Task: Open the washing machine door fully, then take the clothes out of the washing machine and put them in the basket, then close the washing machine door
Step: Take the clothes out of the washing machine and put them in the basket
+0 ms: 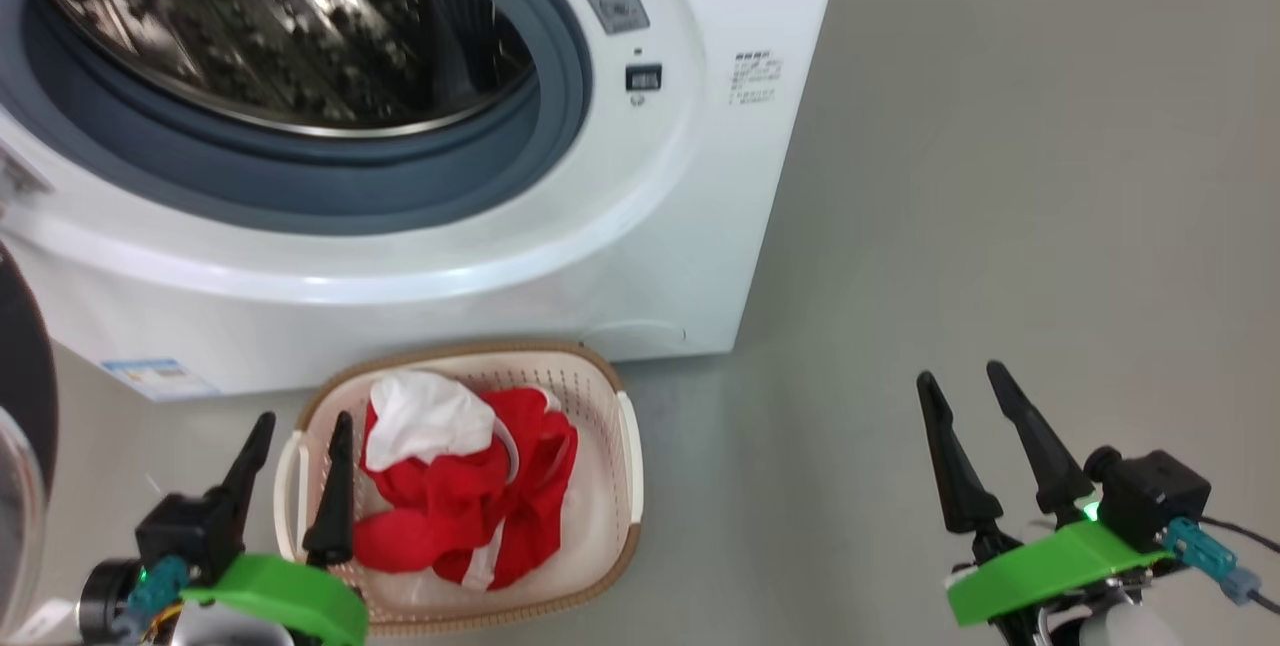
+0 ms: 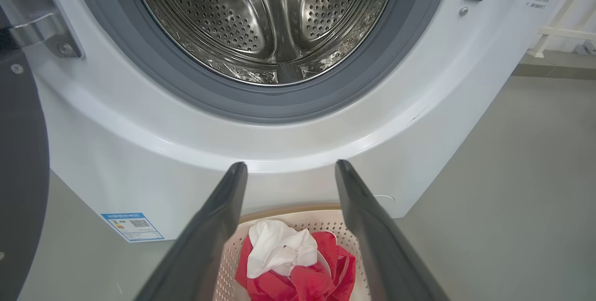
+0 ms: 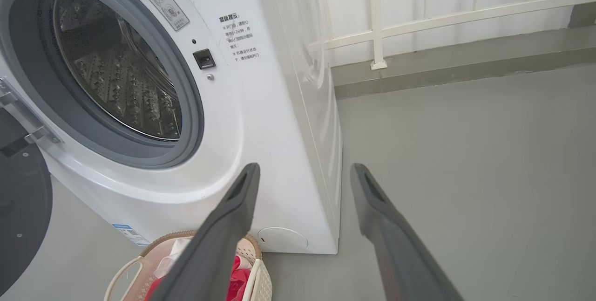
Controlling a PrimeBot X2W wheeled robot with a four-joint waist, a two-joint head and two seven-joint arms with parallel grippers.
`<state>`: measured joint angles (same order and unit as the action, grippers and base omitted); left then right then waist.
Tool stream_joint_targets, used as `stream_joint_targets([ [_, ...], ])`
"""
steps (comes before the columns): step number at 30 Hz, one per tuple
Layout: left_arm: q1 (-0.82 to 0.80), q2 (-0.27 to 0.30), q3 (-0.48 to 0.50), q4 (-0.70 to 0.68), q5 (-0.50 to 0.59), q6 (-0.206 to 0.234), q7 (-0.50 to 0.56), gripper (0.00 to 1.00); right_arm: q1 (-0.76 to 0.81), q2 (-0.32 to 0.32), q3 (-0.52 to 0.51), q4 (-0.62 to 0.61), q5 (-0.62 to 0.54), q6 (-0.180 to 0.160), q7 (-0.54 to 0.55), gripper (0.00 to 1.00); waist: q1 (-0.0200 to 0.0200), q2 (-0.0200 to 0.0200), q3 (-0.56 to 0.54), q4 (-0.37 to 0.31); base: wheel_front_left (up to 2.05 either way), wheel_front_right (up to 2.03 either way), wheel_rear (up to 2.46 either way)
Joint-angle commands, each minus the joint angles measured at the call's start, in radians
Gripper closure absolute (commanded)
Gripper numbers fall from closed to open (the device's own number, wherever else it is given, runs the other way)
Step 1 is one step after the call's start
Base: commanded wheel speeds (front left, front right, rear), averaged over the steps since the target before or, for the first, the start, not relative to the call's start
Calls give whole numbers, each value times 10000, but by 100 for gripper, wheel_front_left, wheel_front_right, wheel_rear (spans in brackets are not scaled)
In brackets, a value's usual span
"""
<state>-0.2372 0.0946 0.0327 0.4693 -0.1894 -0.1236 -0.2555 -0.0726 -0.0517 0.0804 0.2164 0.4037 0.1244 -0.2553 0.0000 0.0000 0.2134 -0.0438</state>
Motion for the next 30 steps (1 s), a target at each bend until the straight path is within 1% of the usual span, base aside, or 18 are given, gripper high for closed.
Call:
stream_joint_targets([
  [1,192,156,400,-469,132,-29,-63,0,103,-102,189,-217,-76,63,-65,0,0,0,-690,-32,0,0,0],
  [14,2593,-170,947,-2820,545,-64,-63,0,1300,-573,64,-260,25,63,-65,0,0,0,-1917,-42,0,0,0],
  [21,3251,-272,1138,-3386,531,-67,-63,0,1496,-634,-19,-333,62,63,-65,0,0,0,-2047,-63,0,0,0],
  [30,3267,-337,1208,-3535,470,-69,-63,0,1488,-587,-6,-371,82,63,-65,0,0,0,-2005,-103,0,0,0],
])
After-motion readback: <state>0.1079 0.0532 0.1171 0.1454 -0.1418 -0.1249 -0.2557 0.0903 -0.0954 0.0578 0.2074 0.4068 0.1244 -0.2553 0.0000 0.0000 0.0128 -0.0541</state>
